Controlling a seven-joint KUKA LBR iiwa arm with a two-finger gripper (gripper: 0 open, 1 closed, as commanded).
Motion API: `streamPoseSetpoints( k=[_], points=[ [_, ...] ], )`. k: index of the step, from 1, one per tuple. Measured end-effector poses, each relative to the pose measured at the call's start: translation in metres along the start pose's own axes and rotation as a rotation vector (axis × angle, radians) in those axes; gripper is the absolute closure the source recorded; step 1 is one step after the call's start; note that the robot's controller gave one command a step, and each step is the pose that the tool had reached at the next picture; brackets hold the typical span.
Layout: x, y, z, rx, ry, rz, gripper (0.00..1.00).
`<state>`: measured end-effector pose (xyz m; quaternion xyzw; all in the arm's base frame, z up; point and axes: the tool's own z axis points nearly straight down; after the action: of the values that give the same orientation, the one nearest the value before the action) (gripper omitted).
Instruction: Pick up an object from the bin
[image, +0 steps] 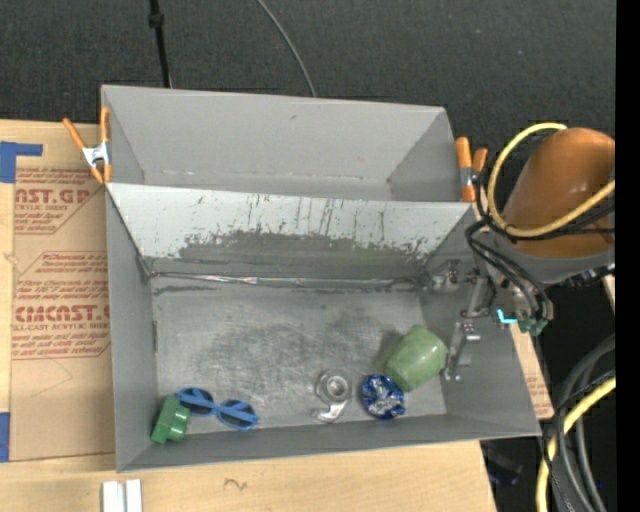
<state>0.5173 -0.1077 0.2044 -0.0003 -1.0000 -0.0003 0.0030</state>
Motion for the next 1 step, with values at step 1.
streamPoseSetpoints(
  k=[1],
  points=[
    [-0.0018,0.0006,-0.0040,0.001,-0.008,-0.002,1.00]
  ],
)
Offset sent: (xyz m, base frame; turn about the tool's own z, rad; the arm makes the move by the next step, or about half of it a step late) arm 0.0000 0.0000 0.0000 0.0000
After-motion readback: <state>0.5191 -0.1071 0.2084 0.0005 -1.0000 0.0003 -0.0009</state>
